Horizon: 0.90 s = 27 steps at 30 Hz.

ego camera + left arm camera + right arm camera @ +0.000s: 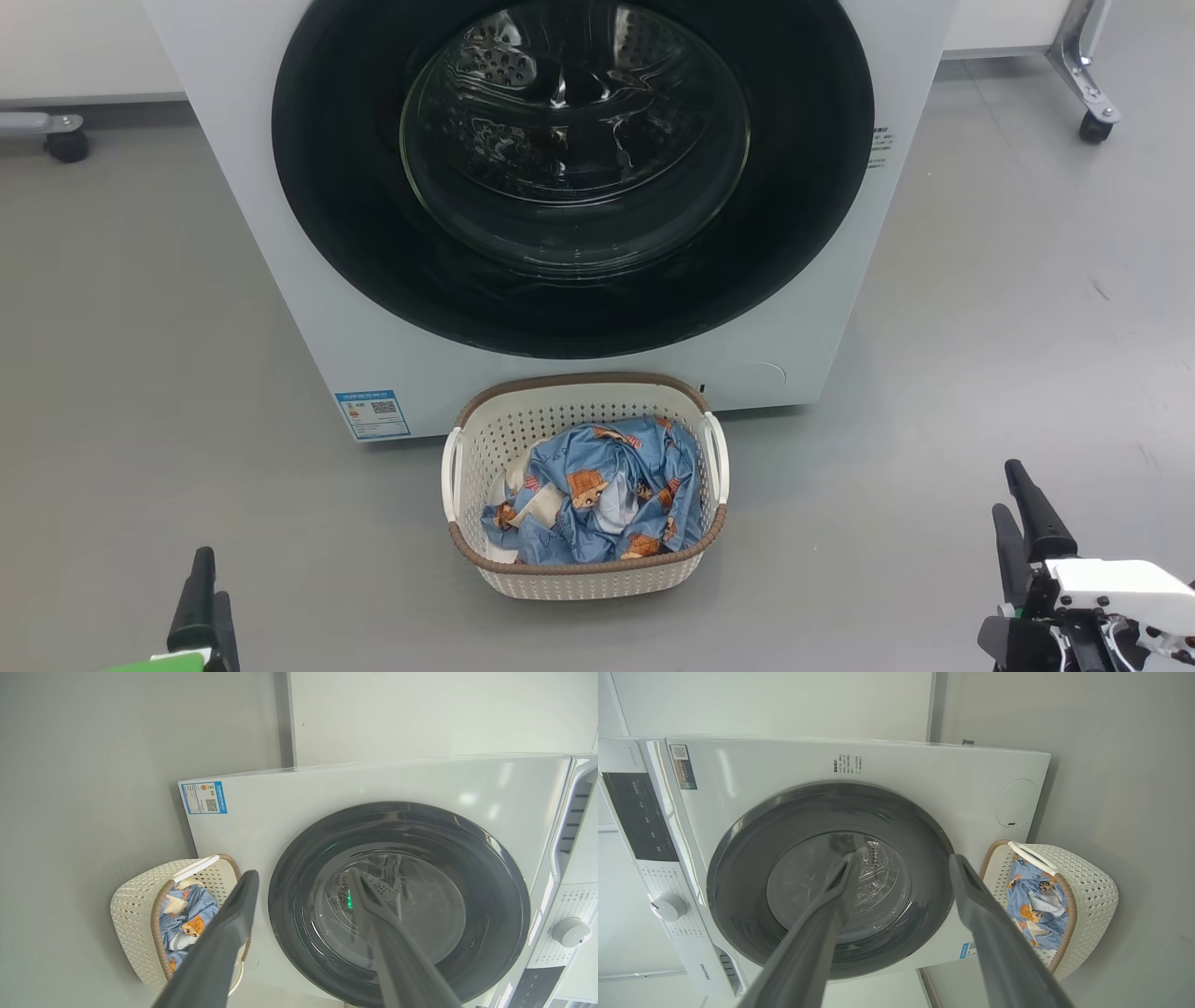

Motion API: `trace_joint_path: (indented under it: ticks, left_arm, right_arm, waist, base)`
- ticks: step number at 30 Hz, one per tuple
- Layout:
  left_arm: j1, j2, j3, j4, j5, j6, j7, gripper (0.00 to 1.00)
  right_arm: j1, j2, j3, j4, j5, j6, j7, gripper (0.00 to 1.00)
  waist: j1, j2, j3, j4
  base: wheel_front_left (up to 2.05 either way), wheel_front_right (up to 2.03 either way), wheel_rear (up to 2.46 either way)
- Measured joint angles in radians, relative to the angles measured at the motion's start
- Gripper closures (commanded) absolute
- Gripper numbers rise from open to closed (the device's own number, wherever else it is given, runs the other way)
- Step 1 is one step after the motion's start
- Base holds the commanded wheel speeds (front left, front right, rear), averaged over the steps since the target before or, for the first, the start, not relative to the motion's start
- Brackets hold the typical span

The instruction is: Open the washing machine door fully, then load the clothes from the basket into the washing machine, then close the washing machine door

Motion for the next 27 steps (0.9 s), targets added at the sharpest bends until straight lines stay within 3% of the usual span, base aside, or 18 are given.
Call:
trace_joint_path:
  ticks: [10, 22, 27]
  left_arm:
    - [0.0, 0.013, -0.021, -0.001, 0.083, 0.0, -0.028, 0.0]
    - [-0.001, 0.032, -0.017, -0.004, 0.287, 0.0, -0.06, 0.0]
    - [-0.002, 0.047, -0.019, -0.012, 0.419, 0.0, -0.073, 0.0]
  right_arm:
    - [0.0, -0.046, 0.045, -0.028, -0.124, 0.0, -0.035, 0.0]
    - [-0.012, -0.086, 0.08, -0.07, -0.336, 0.0, -0.077, 0.0]
    - [-0.013, -0.094, 0.099, -0.087, -0.429, 0.0, -0.088, 0.0]
  waist:
    - [0.0, 0.0, 0.002, 0.001]
    - [0.0, 0.0, 0.004, 0.003]
    - [0.0, 0.0, 0.005, 0.003]
  base:
    - [0.0, 0.0, 0.0]
    - [0.0, 0.0, 0.0]
    - [0.0, 0.0, 0.0]
